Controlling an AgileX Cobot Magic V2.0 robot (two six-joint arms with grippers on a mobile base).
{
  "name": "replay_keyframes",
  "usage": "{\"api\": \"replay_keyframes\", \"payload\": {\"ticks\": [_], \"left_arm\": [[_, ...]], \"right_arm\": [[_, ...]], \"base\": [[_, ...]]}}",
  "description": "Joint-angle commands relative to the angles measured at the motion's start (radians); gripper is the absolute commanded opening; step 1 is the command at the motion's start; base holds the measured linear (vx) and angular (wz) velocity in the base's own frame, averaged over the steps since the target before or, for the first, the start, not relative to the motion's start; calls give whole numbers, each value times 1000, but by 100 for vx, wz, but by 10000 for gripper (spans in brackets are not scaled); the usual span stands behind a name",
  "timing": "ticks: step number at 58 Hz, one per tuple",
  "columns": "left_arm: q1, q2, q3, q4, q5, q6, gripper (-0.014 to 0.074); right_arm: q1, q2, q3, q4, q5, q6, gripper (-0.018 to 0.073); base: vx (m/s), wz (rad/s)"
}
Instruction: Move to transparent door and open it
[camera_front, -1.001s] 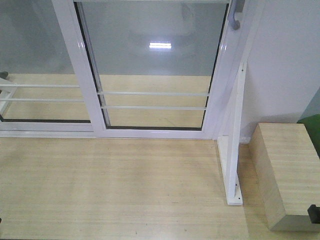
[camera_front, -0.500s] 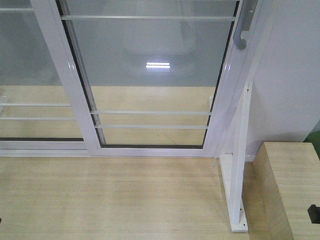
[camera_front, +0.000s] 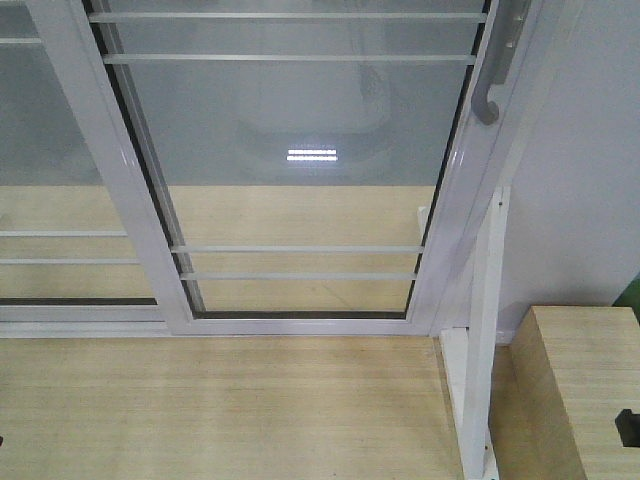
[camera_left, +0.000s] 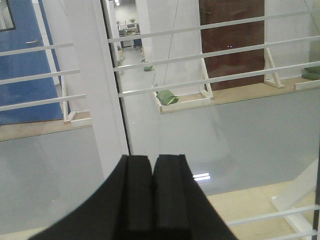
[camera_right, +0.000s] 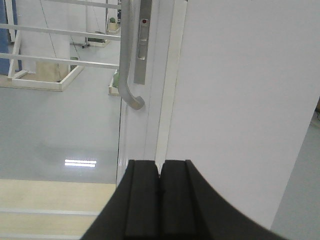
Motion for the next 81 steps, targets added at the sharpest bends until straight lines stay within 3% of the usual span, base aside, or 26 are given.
{"api": "replay_keyframes", "payload": {"ticks": [1, 81], "left_arm": [[0, -13, 30, -10, -77, -6, -6], [0, -13, 30, -10, -77, -6, -6]], "right_arm": [[-4, -15, 14, -1, -82, -2, -8], [-4, -15, 14, -1, -82, -2, -8]], "base": [[9, -2], [6, -1]]}}
